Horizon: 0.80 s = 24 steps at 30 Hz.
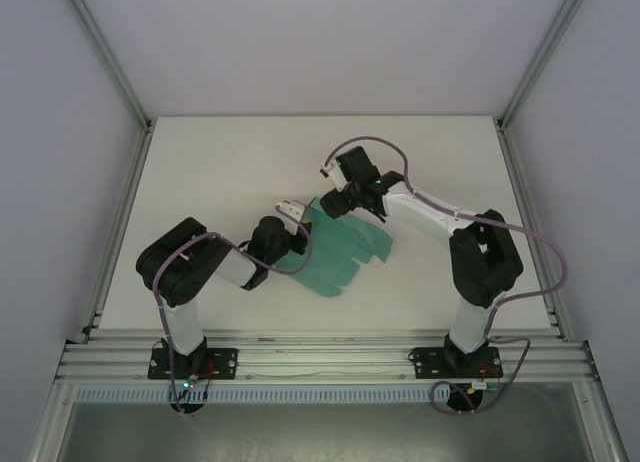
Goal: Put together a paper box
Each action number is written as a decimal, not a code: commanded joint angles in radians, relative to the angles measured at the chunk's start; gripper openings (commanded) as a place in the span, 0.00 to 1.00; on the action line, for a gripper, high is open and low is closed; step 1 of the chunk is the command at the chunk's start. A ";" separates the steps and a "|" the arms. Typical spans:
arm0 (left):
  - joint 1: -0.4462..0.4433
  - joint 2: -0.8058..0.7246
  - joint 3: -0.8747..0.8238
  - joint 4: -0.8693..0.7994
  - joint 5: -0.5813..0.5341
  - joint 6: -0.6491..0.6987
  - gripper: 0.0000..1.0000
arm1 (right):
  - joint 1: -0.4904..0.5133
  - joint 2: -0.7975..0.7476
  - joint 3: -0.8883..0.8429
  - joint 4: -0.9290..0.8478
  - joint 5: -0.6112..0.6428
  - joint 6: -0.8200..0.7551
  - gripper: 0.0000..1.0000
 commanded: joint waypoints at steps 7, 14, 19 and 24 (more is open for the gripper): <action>-0.005 -0.001 -0.016 0.042 -0.004 -0.035 0.32 | 0.000 0.016 -0.068 -0.034 -0.054 -0.072 0.71; 0.030 -0.001 0.050 -0.038 0.012 -0.044 0.37 | 0.001 0.011 -0.070 -0.041 -0.085 -0.100 0.70; 0.079 0.014 0.081 -0.037 0.119 -0.058 0.38 | 0.000 0.014 -0.067 -0.062 -0.104 -0.121 0.70; 0.079 0.032 0.147 -0.154 0.185 -0.008 0.25 | 0.000 0.021 -0.055 -0.065 -0.093 -0.117 0.69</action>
